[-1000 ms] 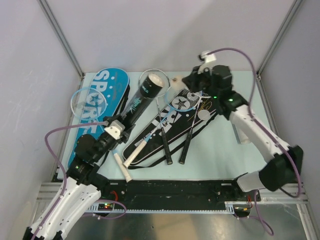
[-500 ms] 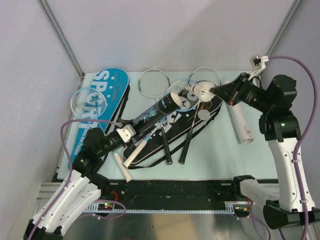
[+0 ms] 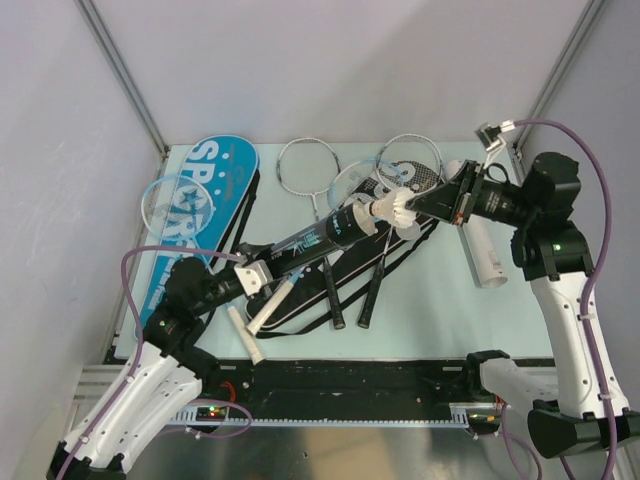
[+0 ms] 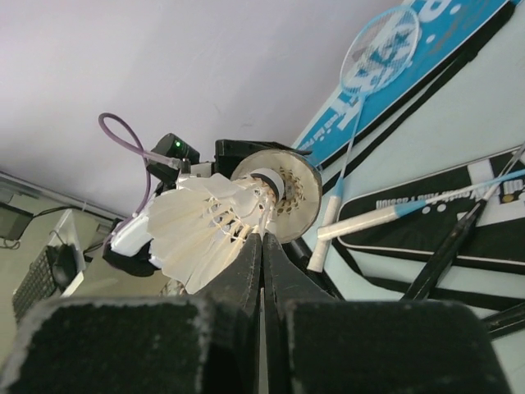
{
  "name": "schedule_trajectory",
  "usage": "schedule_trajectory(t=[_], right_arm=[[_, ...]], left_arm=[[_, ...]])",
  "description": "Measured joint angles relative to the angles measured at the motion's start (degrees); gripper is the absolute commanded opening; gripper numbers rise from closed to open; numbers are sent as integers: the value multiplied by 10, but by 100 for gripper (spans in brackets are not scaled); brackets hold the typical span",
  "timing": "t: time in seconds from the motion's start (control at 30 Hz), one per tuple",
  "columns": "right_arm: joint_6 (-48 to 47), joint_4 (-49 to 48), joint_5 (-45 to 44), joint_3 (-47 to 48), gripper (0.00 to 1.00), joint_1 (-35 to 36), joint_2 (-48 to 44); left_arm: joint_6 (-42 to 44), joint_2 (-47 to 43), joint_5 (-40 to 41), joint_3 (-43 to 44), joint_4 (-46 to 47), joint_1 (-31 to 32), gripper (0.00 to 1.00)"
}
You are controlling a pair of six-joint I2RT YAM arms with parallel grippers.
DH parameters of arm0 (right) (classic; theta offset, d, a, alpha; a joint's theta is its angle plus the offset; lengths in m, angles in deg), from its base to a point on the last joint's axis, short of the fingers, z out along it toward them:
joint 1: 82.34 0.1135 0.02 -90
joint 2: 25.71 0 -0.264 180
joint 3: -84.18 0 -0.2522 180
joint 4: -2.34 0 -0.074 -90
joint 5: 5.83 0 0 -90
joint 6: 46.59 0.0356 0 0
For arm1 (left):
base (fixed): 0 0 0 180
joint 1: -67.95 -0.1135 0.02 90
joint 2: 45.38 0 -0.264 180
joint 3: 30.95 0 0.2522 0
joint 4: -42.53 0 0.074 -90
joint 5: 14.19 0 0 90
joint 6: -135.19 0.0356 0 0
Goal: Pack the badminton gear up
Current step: Place the shuttlecock at the shuttle tube.
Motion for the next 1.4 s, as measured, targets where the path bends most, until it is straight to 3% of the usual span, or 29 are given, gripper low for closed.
schedule_trajectory(t=[0.4,1.4], right_arm=[[1,-8,-33,-29,0,124,57],[-87,84,-261,12,0,261,119]], left_arm=[[6,2,-21,0,5,0,29],[47,26,-4,-9,-4,-3,25]])
